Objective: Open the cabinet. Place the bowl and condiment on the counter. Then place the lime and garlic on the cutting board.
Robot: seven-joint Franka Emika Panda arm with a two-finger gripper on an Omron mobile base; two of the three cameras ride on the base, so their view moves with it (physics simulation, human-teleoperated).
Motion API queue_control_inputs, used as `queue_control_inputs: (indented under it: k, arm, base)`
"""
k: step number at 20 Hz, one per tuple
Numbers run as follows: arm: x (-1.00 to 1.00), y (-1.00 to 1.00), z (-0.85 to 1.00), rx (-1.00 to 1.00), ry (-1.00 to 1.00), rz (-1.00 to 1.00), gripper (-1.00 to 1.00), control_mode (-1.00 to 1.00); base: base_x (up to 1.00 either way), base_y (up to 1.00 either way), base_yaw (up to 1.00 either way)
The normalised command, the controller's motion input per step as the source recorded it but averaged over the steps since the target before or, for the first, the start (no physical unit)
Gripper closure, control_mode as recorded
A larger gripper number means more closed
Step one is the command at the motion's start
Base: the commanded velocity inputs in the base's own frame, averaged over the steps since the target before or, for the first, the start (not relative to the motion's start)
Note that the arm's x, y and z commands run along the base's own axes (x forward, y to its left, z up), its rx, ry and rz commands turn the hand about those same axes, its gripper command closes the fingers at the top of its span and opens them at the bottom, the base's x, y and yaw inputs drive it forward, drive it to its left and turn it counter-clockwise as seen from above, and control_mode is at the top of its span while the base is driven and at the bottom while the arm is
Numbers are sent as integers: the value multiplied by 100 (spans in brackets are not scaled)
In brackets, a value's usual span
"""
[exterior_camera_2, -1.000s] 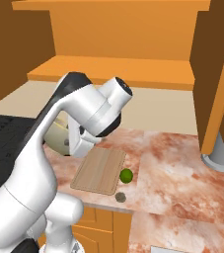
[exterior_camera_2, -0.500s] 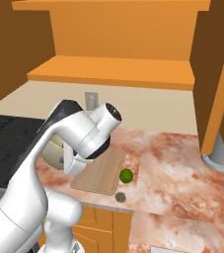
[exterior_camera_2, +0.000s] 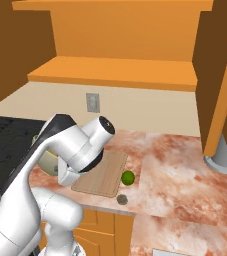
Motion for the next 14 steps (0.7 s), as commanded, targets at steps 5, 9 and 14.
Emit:
queue_control_inputs:
  k: [5,9,14]
  arm:
    - [0,20,0,0,-3,0,100,-100]
    - [0,18,-3,0,-8,0,100,-100]
    - [1,12,-4,0,-23,0,100,-100]
  base:
    - [0,0,0]
    - [0,0,0]
    - [0,0,0]
